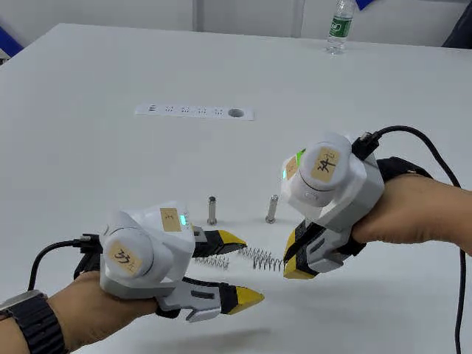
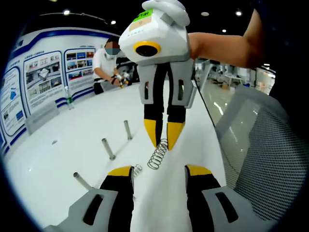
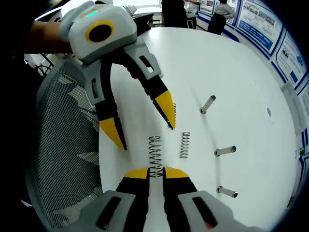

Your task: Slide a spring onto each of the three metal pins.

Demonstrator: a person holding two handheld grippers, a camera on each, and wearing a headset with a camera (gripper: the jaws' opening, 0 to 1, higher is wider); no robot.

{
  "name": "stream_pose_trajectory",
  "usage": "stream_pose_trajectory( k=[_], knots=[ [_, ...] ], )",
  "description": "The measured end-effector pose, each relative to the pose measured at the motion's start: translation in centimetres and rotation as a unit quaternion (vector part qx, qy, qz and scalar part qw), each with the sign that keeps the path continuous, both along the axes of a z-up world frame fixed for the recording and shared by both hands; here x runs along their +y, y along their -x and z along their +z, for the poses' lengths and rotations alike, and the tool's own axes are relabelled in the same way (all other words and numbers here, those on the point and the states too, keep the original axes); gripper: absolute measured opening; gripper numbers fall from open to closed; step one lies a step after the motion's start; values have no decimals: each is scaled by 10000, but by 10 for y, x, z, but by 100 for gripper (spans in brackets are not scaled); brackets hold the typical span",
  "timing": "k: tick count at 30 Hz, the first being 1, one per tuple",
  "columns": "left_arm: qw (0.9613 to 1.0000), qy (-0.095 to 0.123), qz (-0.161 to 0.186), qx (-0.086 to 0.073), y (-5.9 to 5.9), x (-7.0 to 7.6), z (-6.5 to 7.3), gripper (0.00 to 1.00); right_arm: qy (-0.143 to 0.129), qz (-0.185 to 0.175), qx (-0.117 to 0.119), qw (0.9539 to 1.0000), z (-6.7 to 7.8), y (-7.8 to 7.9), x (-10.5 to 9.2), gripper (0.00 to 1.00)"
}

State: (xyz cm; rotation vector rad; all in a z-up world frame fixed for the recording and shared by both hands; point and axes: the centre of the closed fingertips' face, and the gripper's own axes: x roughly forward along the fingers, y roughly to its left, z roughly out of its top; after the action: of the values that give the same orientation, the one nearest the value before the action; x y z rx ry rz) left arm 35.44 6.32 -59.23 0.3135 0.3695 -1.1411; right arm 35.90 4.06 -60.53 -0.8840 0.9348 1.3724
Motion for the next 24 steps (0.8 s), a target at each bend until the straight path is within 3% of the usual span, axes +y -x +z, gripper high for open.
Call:
stream_pose_trajectory(
  k=[16,24],
  knots=[
    [9992,-33,-402,-12,14,-12,-2,18,88,555,105,9984,-2,19,5,12],
    [9989,-65,-460,-20,16,-12,-3,13,134,619,138,9979,-3,22,5,12]
  ],
)
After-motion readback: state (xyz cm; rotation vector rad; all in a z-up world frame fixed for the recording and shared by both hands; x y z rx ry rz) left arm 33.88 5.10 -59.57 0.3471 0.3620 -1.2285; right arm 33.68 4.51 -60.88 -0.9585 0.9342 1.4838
